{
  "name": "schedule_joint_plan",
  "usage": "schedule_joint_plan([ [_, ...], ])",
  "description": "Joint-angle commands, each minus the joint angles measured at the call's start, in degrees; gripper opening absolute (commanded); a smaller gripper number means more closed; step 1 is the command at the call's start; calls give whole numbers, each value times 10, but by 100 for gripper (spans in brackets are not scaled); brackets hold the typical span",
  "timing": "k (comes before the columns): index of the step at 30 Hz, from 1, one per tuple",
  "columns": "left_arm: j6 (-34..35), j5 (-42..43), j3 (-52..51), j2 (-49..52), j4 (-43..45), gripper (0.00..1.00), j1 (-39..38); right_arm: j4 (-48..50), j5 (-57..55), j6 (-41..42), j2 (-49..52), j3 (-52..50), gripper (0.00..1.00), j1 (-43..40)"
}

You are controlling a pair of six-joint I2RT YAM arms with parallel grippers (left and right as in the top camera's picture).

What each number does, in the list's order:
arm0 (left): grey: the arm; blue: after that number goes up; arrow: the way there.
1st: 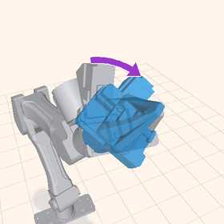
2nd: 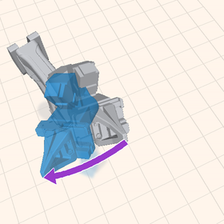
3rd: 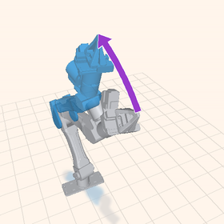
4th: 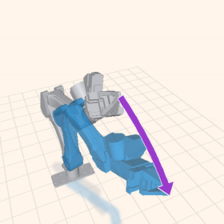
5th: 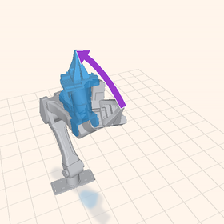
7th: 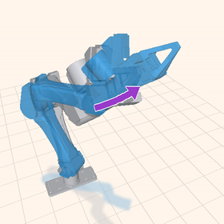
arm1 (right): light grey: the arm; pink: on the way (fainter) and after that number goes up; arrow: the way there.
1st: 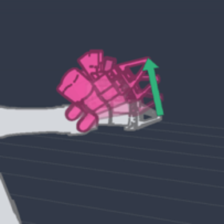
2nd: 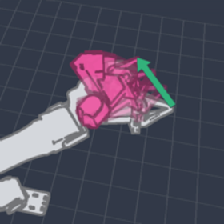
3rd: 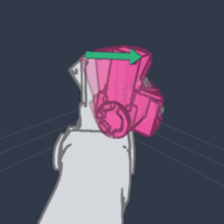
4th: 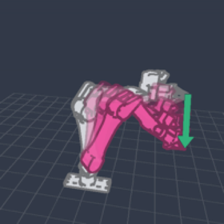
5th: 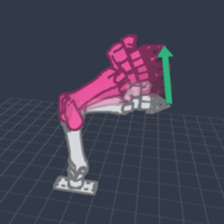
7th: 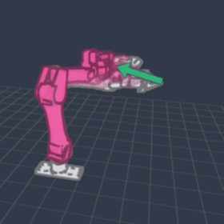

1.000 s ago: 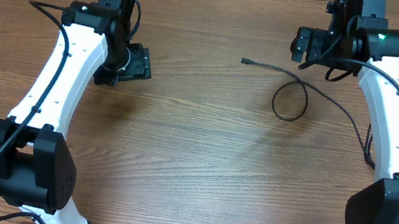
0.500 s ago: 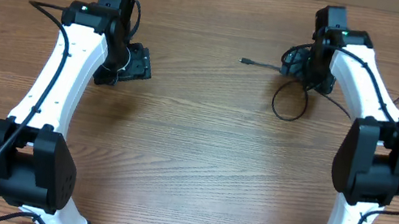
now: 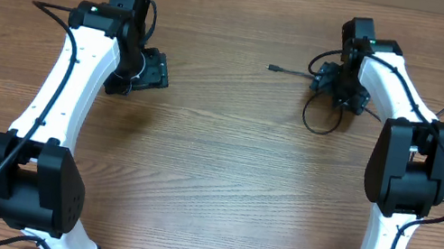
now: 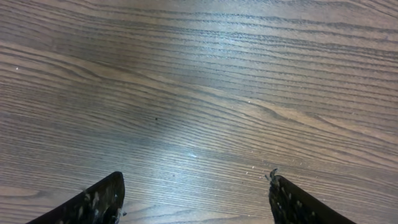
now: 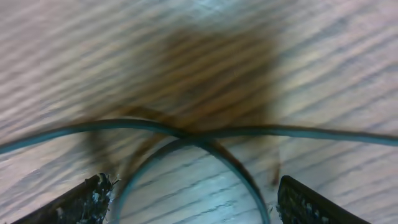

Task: Untangle cables

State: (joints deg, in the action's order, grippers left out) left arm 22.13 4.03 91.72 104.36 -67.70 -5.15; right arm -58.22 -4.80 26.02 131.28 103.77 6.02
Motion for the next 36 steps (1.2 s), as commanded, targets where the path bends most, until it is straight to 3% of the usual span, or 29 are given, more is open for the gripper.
schedule_joint_plan([
  [1, 2, 5, 7, -6, 2, 74, -2, -2, -27, 27, 6, -24, 80, -1],
  [4, 2, 5, 7, -6, 2, 74, -2, -19, -27, 27, 6, -25, 64, -1],
  [6, 2, 5, 7, -6, 2, 74, -2, -34, -27, 27, 5, -24, 47, -1],
  [9, 2, 5, 7, -6, 2, 74, -2, -57, -27, 27, 2, -24, 8, -5],
  [10, 2, 5, 7, -6, 2, 74, -2, -64, -27, 27, -1, -24, 4, -7],
  [20, 2, 5, 7, -6, 1, 74, -2, -100, -34, 23, -104, -24, 4, -78],
  [29, 2, 5, 7, -6, 2, 74, -2, -124, -80, 20, -248, -24, 4, -254],
  [36, 2, 5, 7, -6, 2, 74, -2, -124, -80, 10, -277, -24, 4, -380],
])
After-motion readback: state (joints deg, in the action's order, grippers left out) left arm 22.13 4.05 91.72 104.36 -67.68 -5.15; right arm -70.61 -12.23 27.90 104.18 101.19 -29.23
